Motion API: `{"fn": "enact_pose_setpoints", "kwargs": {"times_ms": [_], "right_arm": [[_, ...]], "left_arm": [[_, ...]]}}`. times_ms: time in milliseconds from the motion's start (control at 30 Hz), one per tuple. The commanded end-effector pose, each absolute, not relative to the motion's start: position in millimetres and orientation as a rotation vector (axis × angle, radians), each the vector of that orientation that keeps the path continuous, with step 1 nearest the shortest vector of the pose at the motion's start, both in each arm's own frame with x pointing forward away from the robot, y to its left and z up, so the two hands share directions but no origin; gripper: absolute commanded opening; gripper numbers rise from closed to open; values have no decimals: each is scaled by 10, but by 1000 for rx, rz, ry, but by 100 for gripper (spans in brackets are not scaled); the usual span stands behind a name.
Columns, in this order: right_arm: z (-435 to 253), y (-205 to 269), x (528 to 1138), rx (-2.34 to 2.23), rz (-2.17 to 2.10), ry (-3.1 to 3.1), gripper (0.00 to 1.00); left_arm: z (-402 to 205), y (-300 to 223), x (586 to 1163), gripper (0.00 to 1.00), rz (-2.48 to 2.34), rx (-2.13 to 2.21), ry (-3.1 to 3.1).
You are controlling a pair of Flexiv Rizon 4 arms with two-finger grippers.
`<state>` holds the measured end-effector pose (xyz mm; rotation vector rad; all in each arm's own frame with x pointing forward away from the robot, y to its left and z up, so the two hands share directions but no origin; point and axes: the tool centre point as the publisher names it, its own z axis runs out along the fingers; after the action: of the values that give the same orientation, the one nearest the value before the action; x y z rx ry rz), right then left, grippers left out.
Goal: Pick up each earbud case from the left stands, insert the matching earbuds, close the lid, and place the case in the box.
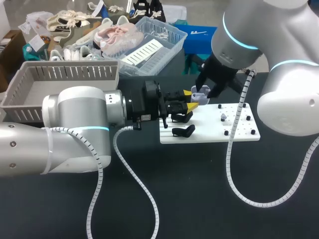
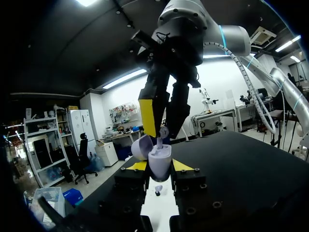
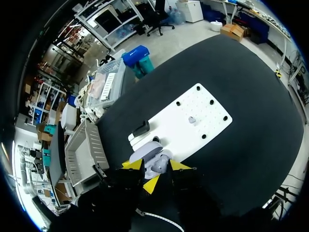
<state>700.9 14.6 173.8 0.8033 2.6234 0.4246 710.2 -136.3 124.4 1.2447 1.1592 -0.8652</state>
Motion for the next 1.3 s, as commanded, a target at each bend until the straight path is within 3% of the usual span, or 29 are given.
{"fn": "enact_pose_setpoints", "kwargs": {"times_ms": [33, 267, 467, 600, 667, 733, 800, 833, 1133, 1300], "right_arm": [[1766, 118, 6950, 800, 421, 2606, 100], [1755, 72, 6890, 805, 440, 2592, 91], [1766, -28, 6830, 774, 436, 2586, 92], [1768, -148, 6765, 592, 381, 2598, 82], [1757, -231, 6732, 471, 399, 2600, 89], [1742, -328, 6694, 384, 399, 2599, 85], [1735, -411, 6659, 347, 373, 2591, 88], [1734, -447, 6641, 325, 349, 2587, 82], [1459, -658, 6748, 130, 281, 2642, 95], [1227, -709, 6892, 155, 305, 2676, 91]], "left_arm": [[1240, -1368, 7098, 0, -862, 1241, 1159], [1240, -1368, 7098, 0, -862, 1241, 1159], [1240, -1368, 7098, 0, -862, 1241, 1159], [1240, -1368, 7098, 0, -862, 1241, 1159], [1240, -1368, 7098, 0, -862, 1241, 1159], [1240, -1368, 7098, 0, -862, 1241, 1159], [1240, -1368, 7098, 0, -862, 1241, 1159], [1240, -1368, 7098, 0, -862, 1241, 1159], [1240, -1368, 7098, 0, -862, 1241, 1159], [1240, -1368, 7098, 0, -862, 1241, 1159]]}}
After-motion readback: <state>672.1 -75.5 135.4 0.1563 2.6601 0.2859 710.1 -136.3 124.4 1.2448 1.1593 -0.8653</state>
